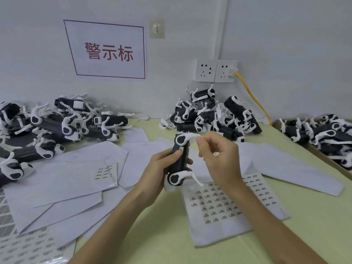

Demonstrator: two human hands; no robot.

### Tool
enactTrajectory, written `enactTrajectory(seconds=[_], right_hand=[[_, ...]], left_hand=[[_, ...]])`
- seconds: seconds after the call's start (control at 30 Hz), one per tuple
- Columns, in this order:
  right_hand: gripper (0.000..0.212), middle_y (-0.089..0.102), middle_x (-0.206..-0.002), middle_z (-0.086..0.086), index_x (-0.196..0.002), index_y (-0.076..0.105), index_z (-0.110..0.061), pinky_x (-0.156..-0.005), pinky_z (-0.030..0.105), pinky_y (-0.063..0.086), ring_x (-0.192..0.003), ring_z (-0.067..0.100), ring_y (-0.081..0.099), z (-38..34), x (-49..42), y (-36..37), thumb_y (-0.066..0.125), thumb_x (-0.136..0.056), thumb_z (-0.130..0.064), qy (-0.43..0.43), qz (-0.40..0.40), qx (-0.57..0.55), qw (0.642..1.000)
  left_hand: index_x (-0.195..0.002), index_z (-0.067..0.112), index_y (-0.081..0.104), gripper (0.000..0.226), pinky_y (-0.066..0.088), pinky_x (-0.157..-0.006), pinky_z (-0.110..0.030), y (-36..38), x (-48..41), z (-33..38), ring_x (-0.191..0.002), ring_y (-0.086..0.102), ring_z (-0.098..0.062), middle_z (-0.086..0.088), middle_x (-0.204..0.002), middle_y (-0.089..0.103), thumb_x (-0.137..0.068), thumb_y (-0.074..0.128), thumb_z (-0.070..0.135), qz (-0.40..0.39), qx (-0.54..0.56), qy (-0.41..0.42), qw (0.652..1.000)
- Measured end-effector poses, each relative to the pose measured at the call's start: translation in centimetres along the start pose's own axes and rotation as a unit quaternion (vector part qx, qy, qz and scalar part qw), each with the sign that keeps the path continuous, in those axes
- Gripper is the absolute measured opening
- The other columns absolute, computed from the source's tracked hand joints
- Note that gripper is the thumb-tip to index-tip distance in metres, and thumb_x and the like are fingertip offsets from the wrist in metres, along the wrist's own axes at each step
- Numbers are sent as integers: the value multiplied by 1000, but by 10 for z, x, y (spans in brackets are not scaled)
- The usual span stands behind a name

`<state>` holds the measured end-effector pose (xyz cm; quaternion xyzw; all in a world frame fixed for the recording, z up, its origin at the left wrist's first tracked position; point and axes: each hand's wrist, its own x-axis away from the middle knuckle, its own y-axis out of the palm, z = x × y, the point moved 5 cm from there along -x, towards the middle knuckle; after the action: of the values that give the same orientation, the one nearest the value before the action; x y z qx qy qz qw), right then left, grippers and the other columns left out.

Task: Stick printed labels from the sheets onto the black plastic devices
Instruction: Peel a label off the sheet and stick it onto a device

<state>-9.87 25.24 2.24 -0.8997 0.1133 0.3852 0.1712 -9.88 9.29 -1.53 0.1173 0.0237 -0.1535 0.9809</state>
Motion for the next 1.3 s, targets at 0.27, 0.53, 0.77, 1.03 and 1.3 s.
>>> enactTrajectory(seconds=[0.27, 0.53, 0.77, 1.03, 1.3], right_hand=[[38, 53, -56, 2, -66, 55, -12, -55, 42, 44, -54, 21, 51, -3, 2, 2, 57, -96, -36, -18, -16, 1, 1000], [36, 54, -55, 3, -65, 56, -12, -54, 43, 44, -53, 24, 51, -2, 3, 4, 60, -95, -30, -10, -25, 10, 1000], [33, 55, -56, 4, -65, 56, -11, -56, 45, 45, -55, 25, 52, 3, -1, -1, 60, -95, -26, 38, 6, -16, 999], [15, 64, -87, -8, -98, 64, -20, -71, 29, 47, -79, 10, 58, 12, -6, -6, 64, -86, -29, 86, -36, -45, 995], [47, 68, -128, -14, -130, 67, -38, -90, 25, 45, -114, 10, 65, 29, -6, 7, 49, -86, -35, 207, -282, -130, 928]], left_hand=[[-89, 12, 76, 36, 56, -65, -35, -6, 1, 0, -75, 73, -23, -10, -88, 78, -93, 66, 46, 84, -86, 8, 993], [-98, 15, 74, 29, 55, -68, -36, -7, -2, -6, -85, 74, -30, -6, -95, 79, -103, 52, 33, 66, -103, -34, 992], [-110, 12, 75, 27, 57, -92, -46, -6, -3, -7, -99, 72, -23, -5, -112, 77, -105, 53, 26, 10, -79, -31, 996], [-106, 14, 79, 32, 58, -88, -35, -10, -2, -2, -98, 73, -20, -5, -112, 77, -89, 71, 38, 20, -72, -23, 997], [-108, 10, 77, 59, 51, -83, -38, -20, -2, -2, -91, 71, -28, -15, -106, 77, -89, 60, 63, 95, -58, -71, 991]])
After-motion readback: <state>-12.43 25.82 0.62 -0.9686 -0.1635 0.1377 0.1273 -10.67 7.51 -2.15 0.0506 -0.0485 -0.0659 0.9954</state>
